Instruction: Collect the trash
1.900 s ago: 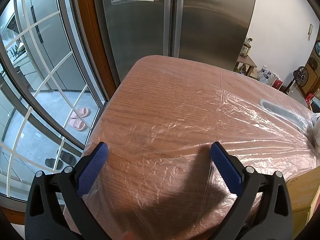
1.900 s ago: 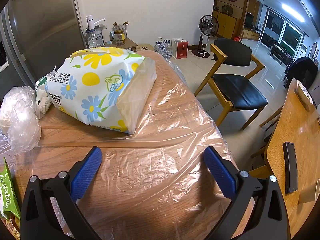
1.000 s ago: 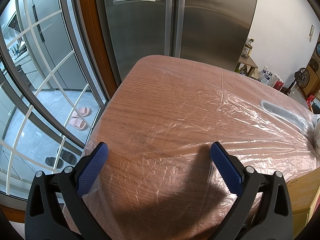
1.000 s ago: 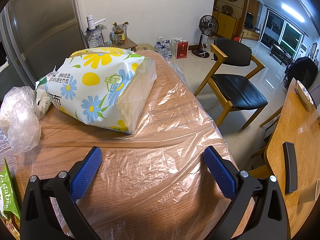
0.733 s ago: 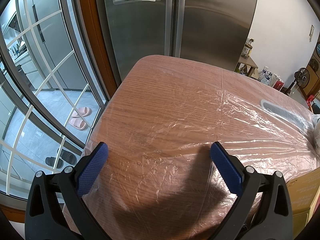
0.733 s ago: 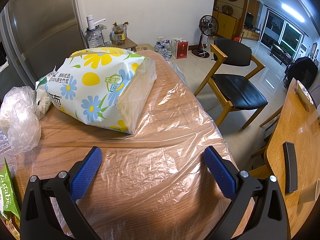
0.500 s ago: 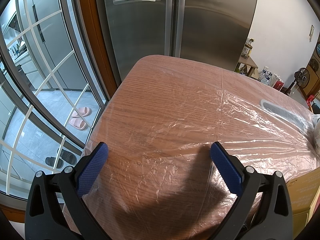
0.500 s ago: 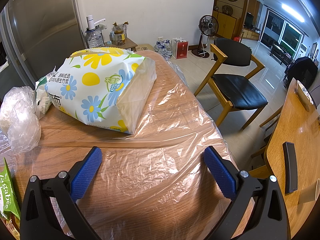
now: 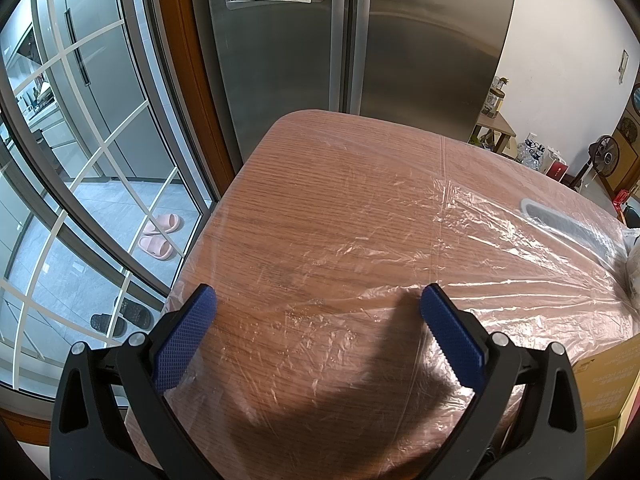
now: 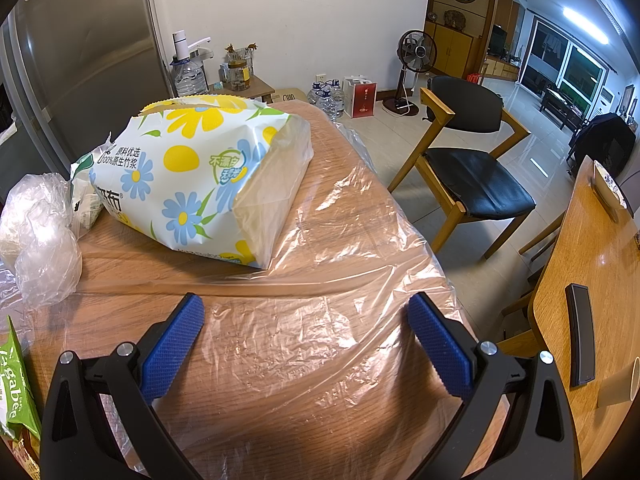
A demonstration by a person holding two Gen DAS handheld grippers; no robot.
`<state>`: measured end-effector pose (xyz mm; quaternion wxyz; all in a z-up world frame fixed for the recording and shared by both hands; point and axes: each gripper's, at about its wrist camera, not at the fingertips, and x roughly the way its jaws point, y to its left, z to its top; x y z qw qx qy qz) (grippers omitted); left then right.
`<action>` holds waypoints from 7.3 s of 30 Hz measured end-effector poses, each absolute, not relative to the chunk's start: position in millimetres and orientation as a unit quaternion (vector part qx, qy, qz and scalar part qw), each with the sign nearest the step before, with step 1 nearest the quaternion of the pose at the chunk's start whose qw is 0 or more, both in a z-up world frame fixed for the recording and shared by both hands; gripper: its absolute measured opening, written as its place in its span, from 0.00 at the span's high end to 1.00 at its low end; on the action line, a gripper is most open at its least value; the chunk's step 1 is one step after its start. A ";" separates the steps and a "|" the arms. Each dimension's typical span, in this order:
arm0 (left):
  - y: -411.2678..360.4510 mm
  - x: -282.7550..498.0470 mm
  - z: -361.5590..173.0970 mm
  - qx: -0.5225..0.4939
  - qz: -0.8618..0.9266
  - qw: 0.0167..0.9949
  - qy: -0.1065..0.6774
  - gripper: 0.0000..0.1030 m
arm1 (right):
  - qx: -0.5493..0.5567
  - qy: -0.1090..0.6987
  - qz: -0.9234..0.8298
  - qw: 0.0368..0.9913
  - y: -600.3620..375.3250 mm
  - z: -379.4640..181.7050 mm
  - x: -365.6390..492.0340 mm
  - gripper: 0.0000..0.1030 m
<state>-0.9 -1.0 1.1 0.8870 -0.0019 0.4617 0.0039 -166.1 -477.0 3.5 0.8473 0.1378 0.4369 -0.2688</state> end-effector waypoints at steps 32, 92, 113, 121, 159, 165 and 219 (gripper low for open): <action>-0.3 1.3 0.3 -0.003 0.005 0.887 0.462 0.01 | 0.138 0.437 -0.269 0.847 -477.3 2.6 -165.1 0.04; -118.1 -234.2 13.0 0.121 -0.391 0.781 0.472 0.27 | -0.003 0.514 0.056 0.856 -249.4 16.2 -263.1 0.18; -87.9 -250.0 37.5 0.057 -0.405 0.784 0.467 0.50 | -0.024 0.482 0.065 0.874 -244.1 34.8 -269.0 0.47; -73.9 -250.2 49.8 0.045 -0.401 0.794 0.455 0.50 | 0.022 0.463 0.072 0.883 -258.3 49.4 -277.2 0.47; -52.4 -308.1 84.1 0.056 -0.394 0.815 0.422 0.50 | 0.068 0.441 0.141 0.884 -241.3 91.8 -377.8 0.47; -53.7 -329.7 79.2 0.076 -0.398 0.808 0.428 0.50 | 0.054 0.461 0.149 0.873 -232.1 79.2 -393.8 0.47; -87.1 -345.1 -63.3 0.174 -0.345 0.760 0.523 0.50 | 0.014 0.581 0.093 0.808 -204.5 -67.9 -383.0 0.47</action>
